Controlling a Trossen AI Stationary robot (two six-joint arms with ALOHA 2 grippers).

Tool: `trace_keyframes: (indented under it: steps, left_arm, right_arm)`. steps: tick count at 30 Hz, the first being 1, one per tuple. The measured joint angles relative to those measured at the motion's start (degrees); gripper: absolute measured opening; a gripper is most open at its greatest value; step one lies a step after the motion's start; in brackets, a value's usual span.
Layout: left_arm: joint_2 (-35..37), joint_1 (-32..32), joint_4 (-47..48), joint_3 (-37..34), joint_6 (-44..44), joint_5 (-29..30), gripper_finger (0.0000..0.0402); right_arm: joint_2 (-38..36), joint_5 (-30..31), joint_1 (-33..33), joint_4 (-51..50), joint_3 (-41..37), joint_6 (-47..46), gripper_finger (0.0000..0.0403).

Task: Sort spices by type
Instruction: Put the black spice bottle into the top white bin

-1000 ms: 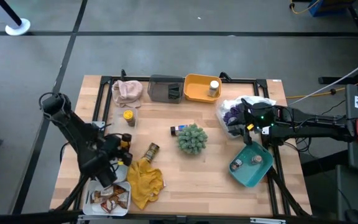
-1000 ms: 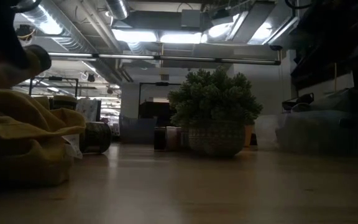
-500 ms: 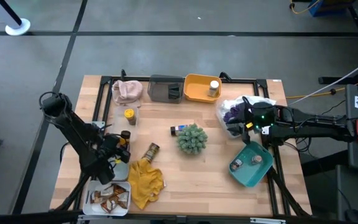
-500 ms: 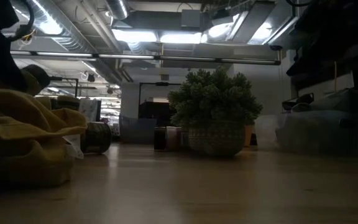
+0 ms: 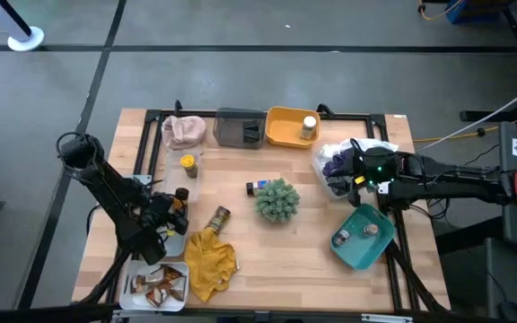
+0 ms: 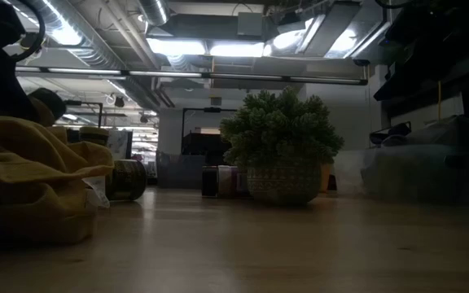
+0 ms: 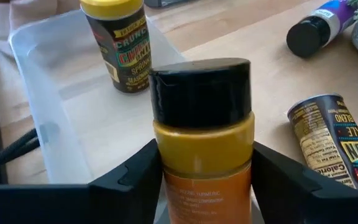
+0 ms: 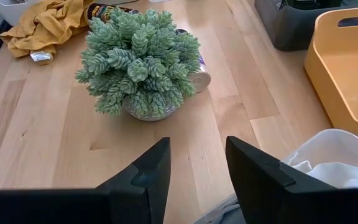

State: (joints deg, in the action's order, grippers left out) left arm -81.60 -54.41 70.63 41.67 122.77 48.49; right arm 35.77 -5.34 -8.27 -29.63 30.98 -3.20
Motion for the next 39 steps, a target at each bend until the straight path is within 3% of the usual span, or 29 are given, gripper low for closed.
trace_keyframes:
  steps: [9, 20, 39]
  left_arm:
    - [0.01, 0.0, -6.86, -0.02, -6.23, -0.61, 0.023]
    - [0.02, 0.0, -8.6, -0.02, -6.67, -2.03, 0.0264]
    - [1.52, 0.0, -7.9, 0.17, -4.71, -2.03, 0.0261]
  right_arm:
    - [0.0, 0.02, 0.0, -0.02, -0.02, 0.44, 0.0154]
    - [-0.02, 0.02, 0.0, -0.02, -0.02, 0.65, 0.0154]
    - [0.0, 0.02, 0.0, -0.04, -0.02, 0.74, 0.0154]
